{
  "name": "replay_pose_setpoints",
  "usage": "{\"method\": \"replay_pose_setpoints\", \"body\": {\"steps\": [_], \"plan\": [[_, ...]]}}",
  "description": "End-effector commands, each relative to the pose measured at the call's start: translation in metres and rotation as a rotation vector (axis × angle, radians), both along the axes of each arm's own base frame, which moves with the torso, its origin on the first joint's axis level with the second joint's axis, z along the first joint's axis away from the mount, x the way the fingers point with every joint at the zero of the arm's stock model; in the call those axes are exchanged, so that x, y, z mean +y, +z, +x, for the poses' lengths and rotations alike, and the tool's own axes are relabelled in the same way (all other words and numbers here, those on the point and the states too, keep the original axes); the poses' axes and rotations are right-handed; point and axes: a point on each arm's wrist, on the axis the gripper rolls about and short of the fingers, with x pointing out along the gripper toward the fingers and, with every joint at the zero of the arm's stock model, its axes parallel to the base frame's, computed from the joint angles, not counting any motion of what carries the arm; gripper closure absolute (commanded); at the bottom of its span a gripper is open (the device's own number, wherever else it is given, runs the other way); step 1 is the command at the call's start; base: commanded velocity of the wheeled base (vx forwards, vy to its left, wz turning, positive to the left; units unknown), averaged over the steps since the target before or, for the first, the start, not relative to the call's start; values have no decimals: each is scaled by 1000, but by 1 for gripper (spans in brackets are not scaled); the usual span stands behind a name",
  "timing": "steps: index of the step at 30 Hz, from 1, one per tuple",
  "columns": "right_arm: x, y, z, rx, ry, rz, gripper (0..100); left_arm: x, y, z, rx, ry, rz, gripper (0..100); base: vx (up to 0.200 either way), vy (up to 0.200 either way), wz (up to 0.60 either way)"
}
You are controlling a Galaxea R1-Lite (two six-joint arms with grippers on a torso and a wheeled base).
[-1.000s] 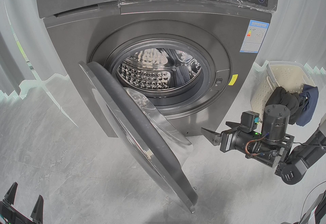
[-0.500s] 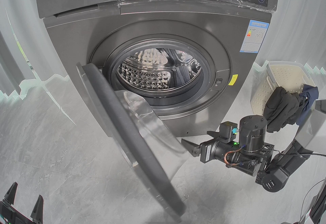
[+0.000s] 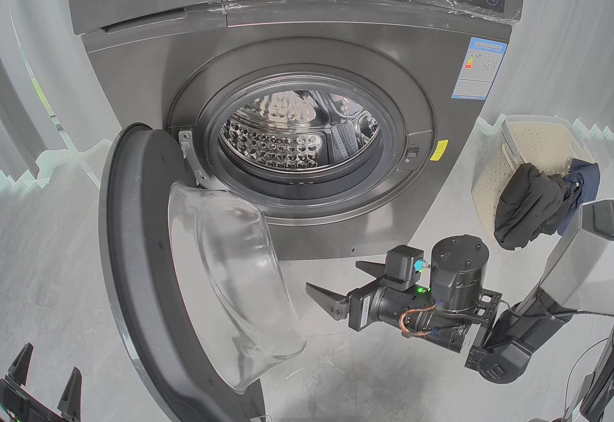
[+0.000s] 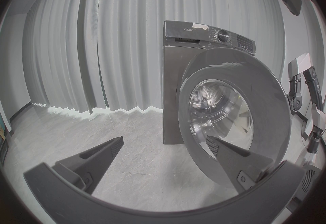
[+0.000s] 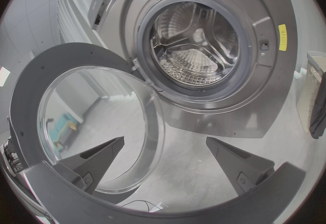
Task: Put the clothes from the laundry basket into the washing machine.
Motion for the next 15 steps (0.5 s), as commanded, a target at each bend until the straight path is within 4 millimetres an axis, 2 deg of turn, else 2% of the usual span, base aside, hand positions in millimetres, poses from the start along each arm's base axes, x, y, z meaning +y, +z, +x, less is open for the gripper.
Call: {"method": "replay_pose_setpoints", "body": {"steps": [1, 8, 10, 15], "plan": [[11, -9, -3, 11, 26, -13, 0, 0, -5, 0, 1, -1, -1, 0, 0, 0, 0], [22, -22, 4, 16, 36, -32, 0, 0, -5, 0, 1, 0, -1, 0, 0, 0, 0], [33, -24, 4, -8, 62, -18, 0, 0, -5, 0, 1, 0, -1, 0, 0, 0, 0], [44, -30, 3, -12, 86, -13, 0, 0, -5, 0, 1, 0, -1, 0, 0, 0, 0]]}}
